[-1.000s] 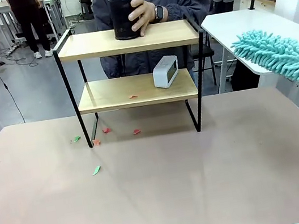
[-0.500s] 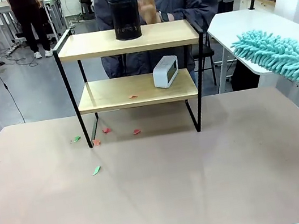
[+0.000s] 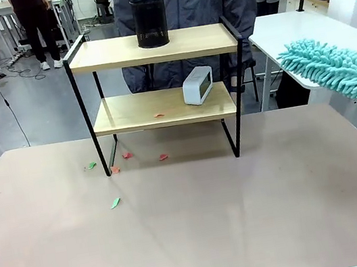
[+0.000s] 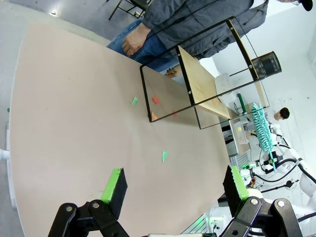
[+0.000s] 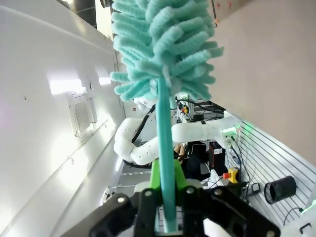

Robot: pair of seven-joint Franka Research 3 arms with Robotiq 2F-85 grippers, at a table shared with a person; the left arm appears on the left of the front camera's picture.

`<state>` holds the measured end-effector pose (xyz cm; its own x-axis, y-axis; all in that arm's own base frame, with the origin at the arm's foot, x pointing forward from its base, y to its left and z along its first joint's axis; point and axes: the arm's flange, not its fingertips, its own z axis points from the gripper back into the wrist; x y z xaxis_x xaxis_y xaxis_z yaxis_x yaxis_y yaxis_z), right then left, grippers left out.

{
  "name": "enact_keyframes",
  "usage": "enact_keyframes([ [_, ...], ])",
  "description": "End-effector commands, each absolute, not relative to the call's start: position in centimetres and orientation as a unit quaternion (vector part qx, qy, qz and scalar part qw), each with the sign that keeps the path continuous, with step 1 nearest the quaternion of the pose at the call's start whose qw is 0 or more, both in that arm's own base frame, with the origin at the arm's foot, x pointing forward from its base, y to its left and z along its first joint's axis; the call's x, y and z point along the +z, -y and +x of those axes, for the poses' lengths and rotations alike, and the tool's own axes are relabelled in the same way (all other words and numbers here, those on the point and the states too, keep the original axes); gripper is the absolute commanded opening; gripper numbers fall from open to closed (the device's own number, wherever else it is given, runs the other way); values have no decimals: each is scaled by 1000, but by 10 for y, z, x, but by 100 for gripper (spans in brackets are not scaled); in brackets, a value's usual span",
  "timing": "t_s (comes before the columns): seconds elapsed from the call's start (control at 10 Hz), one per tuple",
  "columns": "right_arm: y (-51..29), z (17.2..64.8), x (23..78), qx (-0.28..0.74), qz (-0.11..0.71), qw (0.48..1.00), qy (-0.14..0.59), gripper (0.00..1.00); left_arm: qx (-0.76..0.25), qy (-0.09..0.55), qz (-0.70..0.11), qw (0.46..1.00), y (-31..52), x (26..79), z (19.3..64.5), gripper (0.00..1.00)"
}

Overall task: Clean the shelf.
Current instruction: Hand the Duster back to the human.

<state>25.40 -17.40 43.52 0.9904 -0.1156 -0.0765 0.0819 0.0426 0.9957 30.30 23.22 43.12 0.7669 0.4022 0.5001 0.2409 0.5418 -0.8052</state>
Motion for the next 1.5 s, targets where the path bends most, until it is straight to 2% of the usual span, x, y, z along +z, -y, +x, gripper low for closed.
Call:
enact_keyframes([
  [0.0, 175, 254, 436, -72, 687, 723, 13, 0, 41, 351, -480, 803, -232, 432, 304, 100],
  [0.1, 175, 254, 436, -72, 687, 723, 13, 0, 41, 351, -480, 803, -232, 432, 304, 100],
  [0.2, 174, 254, 435, -69, 688, 722, 12, 12, 50, 338, -476, 810, -232, 431, 303, 100],
  [0.3, 170, 254, 439, -68, 687, 723, 6, 12, 41, 350, -481, 802, -227, 462, 294, 100],
  [0.5, 160, 232, 483, 58, 667, 742, -41, 12, -23, 340, -527, 779, -207, 522, 276, 100],
  [0.7, 117, 201, 531, 213, 608, 760, -86, 12, -118, 320, -534, 774, -161, 550, 258, 100],
  [0.8, 87, 184, 547, 293, 570, 757, -125, 12, -153, 281, -547, 773, -132, 553, 255, 100],
  [1.0, 32, 170, 547, 382, 512, 746, -188, 12, -198, 207, -559, 778, -81, 541, 255, 100],
  [1.1, 14, 170, 540, 389, 507, 743, -198, 12, -221, 176, -555, 783, -60, 530, 254, 100],
  [1.2, 15, 184, 531, 341, 534, 753, -175, 12, -223, 135, -558, 788, -40, 515, 251, 100],
  [1.3, 11, 172, 537, 374, 516, 749, -179, 12, -255, 113, -538, 795, -59, 512, 245, 100],
  [1.4, 11, 172, 537, 374, 516, 749, -179, 12, -219, 168, -563, 779, -47, 522, 255, 100],
])
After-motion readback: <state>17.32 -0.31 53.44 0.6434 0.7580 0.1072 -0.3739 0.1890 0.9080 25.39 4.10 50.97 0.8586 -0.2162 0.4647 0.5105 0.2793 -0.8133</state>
